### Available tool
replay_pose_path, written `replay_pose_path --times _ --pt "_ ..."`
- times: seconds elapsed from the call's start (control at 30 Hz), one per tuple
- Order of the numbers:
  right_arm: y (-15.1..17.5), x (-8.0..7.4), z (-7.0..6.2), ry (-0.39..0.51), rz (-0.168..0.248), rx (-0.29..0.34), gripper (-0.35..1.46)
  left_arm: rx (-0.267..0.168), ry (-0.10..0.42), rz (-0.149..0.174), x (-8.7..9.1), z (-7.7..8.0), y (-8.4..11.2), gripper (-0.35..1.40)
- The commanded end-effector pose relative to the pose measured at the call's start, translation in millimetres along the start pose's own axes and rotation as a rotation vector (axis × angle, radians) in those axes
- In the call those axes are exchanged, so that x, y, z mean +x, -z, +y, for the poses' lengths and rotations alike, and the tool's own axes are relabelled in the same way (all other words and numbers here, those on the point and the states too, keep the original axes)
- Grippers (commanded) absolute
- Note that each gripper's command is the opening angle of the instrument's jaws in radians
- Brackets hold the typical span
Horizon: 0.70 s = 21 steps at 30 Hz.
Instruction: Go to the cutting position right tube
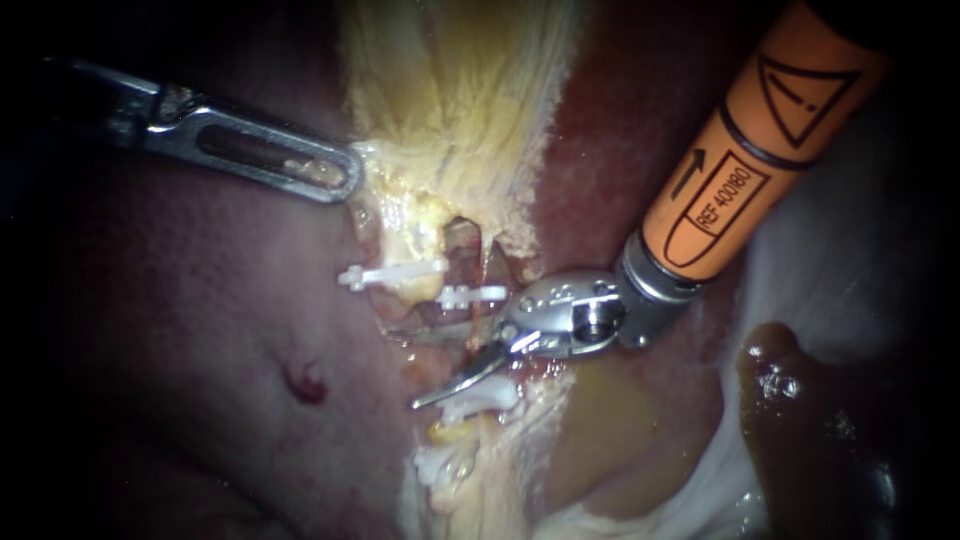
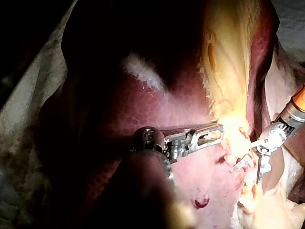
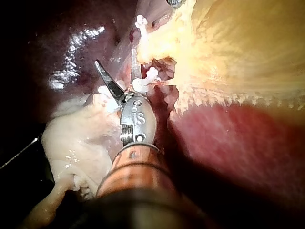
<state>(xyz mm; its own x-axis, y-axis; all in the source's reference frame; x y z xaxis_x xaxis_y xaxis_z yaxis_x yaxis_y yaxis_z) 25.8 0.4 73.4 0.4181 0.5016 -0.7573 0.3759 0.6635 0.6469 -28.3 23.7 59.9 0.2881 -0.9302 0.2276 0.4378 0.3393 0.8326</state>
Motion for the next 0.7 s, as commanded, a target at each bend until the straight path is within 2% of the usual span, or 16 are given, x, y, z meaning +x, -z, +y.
replay_pose_path --times 0.03,0.17,0.43,0.7 --pt "0.0 0.0 -0.2 0.000 -0.002 0.001 1.31 0.000 0.000 0.000 0.0 0.0 0.0 -0.35" --pt "0.1 0.3 -1.0 0.001 -0.002 0.007 1.32 0.000 0.000 0.000 0.0 0.0 0.0 -0.35" --pt "0.9 1.8 -3.5 0.005 0.022 0.056 1.31 0.000 0.000 0.000 0.0 0.1 0.1 -0.35" --pt "0.9 2.2 -3.7 0.006 0.033 0.064 1.31 0.000 0.000 0.000 0.0 0.1 0.1 -0.35"
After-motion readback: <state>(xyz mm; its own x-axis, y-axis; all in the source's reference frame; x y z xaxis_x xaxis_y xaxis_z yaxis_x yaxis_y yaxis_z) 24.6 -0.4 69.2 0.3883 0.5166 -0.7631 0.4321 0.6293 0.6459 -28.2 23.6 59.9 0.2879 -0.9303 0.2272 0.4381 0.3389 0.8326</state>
